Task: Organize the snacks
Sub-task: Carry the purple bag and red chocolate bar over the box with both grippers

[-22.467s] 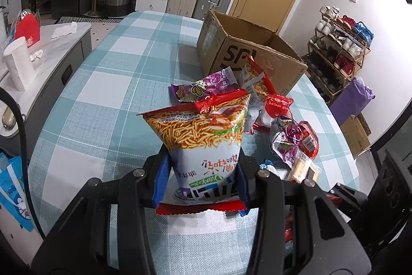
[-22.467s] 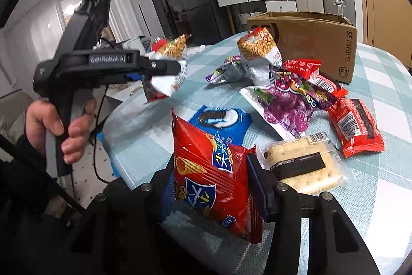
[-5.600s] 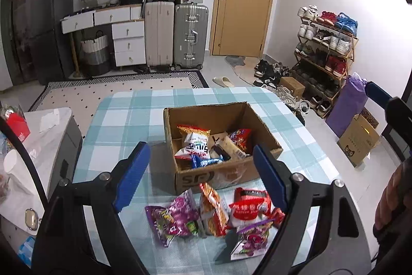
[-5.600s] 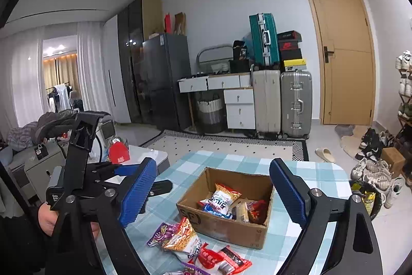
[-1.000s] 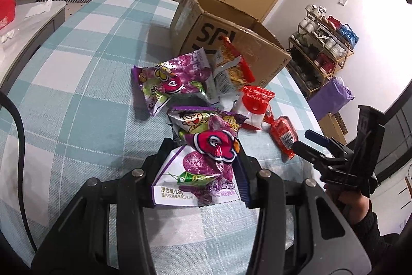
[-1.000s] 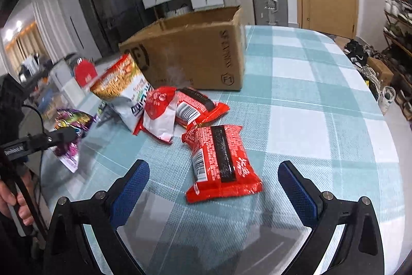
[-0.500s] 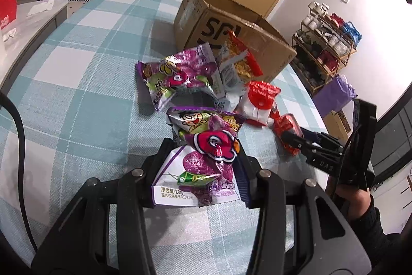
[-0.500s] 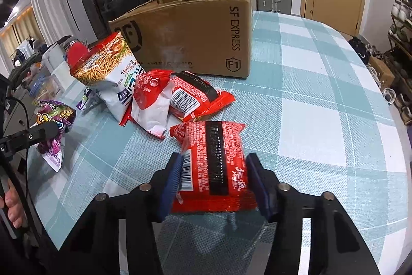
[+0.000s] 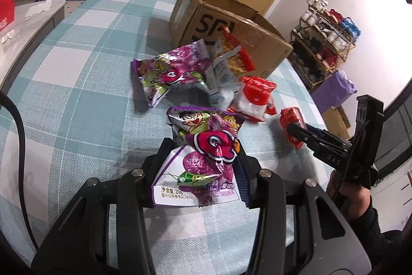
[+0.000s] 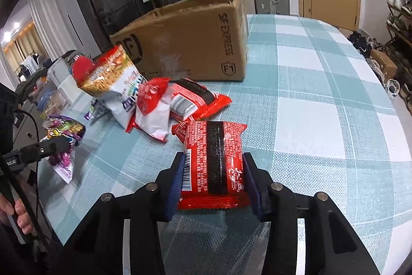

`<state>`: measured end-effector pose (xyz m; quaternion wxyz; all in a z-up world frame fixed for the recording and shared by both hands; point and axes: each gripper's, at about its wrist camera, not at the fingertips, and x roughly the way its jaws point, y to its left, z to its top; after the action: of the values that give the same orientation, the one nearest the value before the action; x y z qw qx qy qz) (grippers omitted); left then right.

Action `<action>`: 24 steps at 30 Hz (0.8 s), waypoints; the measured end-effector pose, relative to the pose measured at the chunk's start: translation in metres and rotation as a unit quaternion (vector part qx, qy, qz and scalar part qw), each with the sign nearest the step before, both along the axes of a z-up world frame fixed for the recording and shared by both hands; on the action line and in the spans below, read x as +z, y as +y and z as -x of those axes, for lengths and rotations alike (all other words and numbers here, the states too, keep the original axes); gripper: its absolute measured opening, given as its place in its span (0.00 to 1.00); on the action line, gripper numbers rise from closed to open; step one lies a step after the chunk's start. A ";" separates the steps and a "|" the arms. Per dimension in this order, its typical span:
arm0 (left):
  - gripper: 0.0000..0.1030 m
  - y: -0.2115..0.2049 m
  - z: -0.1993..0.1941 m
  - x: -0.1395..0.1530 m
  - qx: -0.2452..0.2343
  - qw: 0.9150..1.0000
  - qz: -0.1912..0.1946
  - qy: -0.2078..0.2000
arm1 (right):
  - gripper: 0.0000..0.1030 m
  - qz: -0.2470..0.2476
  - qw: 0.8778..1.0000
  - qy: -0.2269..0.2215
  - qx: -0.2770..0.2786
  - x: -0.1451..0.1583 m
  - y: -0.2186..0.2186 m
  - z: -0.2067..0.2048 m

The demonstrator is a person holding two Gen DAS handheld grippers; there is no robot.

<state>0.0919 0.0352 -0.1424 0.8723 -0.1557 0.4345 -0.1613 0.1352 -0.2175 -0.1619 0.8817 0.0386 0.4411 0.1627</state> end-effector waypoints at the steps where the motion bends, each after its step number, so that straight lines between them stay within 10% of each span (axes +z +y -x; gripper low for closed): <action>1: 0.41 0.000 0.001 0.003 -0.002 1.000 0.002 -0.002 | 0.43 0.001 1.000 -0.007 -0.004 0.004 0.000 0.002; 24: 0.41 -0.032 -0.036 0.143 -0.061 0.991 -0.028 -0.114 | 0.43 -0.084 0.988 -0.125 0.020 0.150 0.010 0.013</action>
<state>0.1281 0.0037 0.0009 0.9090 -0.0851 0.3447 -0.2184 0.1223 -0.2074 -0.0122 0.9202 0.0830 0.3124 0.2209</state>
